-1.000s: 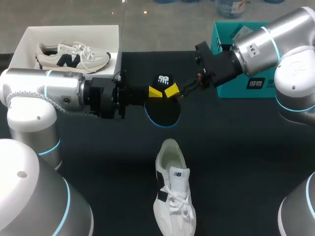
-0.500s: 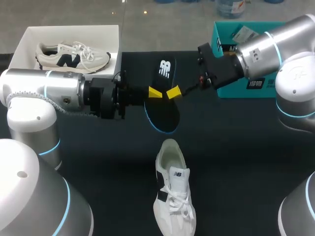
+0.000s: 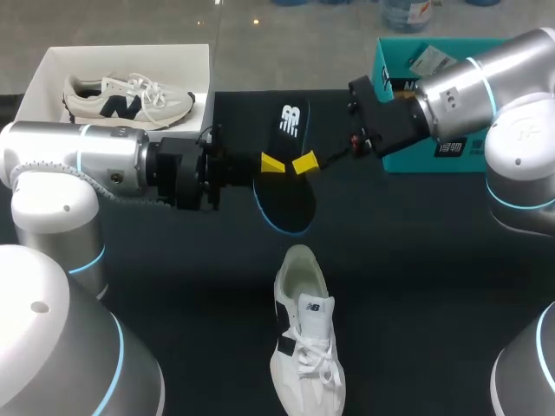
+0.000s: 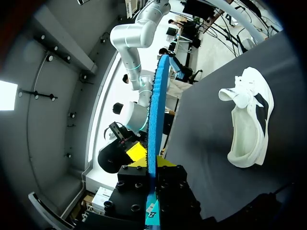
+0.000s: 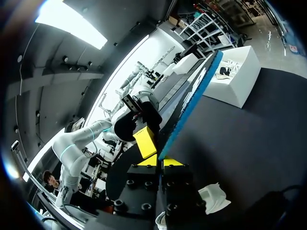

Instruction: Take the shoe out of the shoebox, open the shoe tongue, remove and reinsert the insole, then place the shoe into the shoebox

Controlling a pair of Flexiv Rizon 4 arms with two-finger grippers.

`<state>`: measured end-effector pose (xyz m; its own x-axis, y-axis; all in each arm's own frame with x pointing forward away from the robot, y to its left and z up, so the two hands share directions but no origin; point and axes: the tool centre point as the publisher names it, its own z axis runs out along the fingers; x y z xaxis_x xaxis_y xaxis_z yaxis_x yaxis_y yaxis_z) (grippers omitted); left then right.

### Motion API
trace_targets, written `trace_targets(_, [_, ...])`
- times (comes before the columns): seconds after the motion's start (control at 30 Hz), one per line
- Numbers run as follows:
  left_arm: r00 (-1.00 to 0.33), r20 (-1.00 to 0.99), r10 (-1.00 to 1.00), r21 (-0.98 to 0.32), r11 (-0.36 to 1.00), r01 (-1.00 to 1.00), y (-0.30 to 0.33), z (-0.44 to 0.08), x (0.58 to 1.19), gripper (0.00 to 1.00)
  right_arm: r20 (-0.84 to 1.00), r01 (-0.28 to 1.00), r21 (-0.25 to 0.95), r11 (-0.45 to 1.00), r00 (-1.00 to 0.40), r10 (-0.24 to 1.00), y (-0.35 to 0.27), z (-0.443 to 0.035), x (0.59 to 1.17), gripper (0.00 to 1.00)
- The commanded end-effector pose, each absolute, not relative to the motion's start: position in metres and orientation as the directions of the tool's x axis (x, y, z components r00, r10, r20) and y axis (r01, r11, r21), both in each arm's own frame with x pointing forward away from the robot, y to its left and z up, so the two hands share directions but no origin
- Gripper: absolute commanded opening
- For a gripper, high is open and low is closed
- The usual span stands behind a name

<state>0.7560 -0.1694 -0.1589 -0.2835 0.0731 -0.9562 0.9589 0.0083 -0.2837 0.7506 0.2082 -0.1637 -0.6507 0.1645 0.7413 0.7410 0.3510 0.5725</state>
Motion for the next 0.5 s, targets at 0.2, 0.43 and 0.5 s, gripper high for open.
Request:
trace_targets(0.2, [-0.282, -0.957, 0.072, -0.282, 0.007, 0.959, -0.172, -0.1594, 0.7578, 0.0, 0.742, 0.738, 0.573, 0.356, -0.652, 0.156, 0.2173, -0.1659, 0.7496, 0.0])
trace_targets(0.43, [-0.282, -0.957, 0.072, -0.282, 0.007, 0.959, -0.172, -0.1594, 0.7578, 0.0, 0.741, 0.733, 0.577, 0.36, -0.655, 0.146, 0.2211, -0.1658, 0.7496, 0.0])
trace_targets(0.5, [-0.282, -0.957, 0.072, -0.282, 0.007, 0.959, -0.172, -0.1594, 0.7578, 0.0, 0.74, 0.732, 0.578, 0.361, -0.657, 0.145, 0.2214, -0.1656, 0.7496, 0.0])
